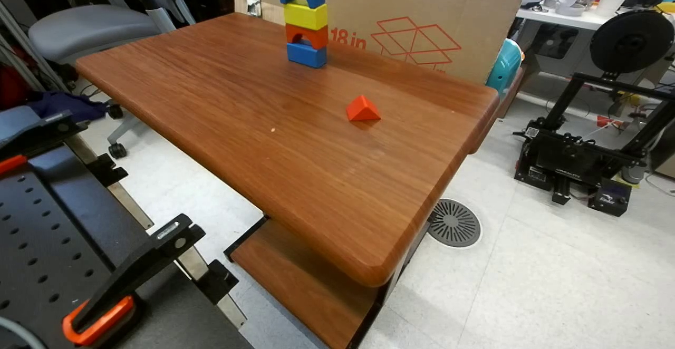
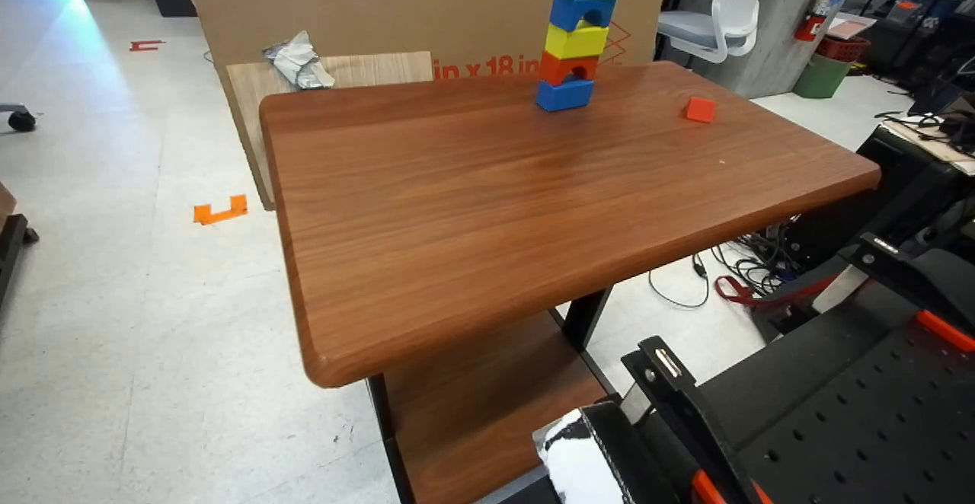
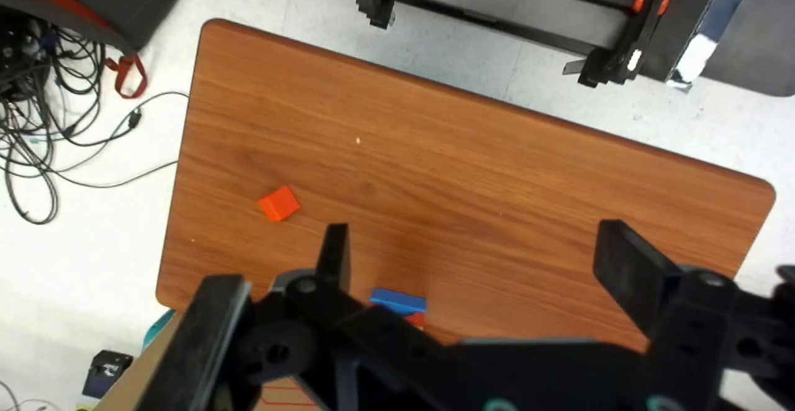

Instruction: Put the yellow block on the table

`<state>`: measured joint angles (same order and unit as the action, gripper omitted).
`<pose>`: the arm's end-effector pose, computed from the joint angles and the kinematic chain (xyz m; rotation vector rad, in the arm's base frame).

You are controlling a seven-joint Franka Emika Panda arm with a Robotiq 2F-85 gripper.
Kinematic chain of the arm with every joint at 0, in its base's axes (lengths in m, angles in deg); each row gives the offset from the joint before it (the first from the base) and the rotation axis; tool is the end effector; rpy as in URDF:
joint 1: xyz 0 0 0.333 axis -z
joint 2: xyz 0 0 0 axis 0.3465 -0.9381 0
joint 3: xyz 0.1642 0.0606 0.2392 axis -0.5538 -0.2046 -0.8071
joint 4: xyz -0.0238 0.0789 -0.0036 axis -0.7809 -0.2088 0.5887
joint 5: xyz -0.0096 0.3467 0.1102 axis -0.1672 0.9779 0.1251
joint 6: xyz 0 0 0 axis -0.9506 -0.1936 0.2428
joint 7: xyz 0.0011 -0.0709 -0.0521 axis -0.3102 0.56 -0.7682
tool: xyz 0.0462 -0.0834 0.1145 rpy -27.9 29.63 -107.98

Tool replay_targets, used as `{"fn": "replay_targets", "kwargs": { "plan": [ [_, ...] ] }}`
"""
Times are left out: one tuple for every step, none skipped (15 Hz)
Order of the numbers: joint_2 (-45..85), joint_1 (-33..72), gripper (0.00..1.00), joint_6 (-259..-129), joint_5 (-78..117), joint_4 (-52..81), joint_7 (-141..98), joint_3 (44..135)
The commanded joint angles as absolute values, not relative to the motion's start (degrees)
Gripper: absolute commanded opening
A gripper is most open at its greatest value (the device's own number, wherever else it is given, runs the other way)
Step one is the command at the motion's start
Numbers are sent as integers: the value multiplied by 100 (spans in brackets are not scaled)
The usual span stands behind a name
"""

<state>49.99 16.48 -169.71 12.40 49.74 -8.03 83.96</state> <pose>0.4447 0.0245 0.4192 2.9375 0.4731 -0.1113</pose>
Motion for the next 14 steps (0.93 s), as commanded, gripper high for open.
{"fn": "replay_targets", "kwargs": {
  "plan": [
    [4214,1714,100,-17499,1468,4534,-735,8471],
    [4061,1734,100,-17650,1505,4480,-736,8473],
    [3907,1761,100,-17827,1579,4421,-764,8487],
    [3768,1786,100,-17954,1687,4351,-762,8503],
    [3644,1816,100,-18086,1803,4304,-766,8521],
    [3535,1843,100,-18197,1894,4265,-747,8534],
    [3425,1878,100,-18342,1993,4226,-785,8552],
    [3321,1909,100,-18451,2104,4177,-763,8562],
    [3207,1944,100,-18568,2229,4111,-777,8571],
    [3092,1974,100,-18664,2326,4048,-796,8573],
    [2963,2003,100,-18805,2377,3976,-819,8577],
    [2826,2026,100,-18842,2412,3875,-788,8572],
    [2695,2049,100,-18891,2433,3780,-778,8566],
    [2585,2065,100,-18882,2431,3686,-782,8558]
  ]
}}
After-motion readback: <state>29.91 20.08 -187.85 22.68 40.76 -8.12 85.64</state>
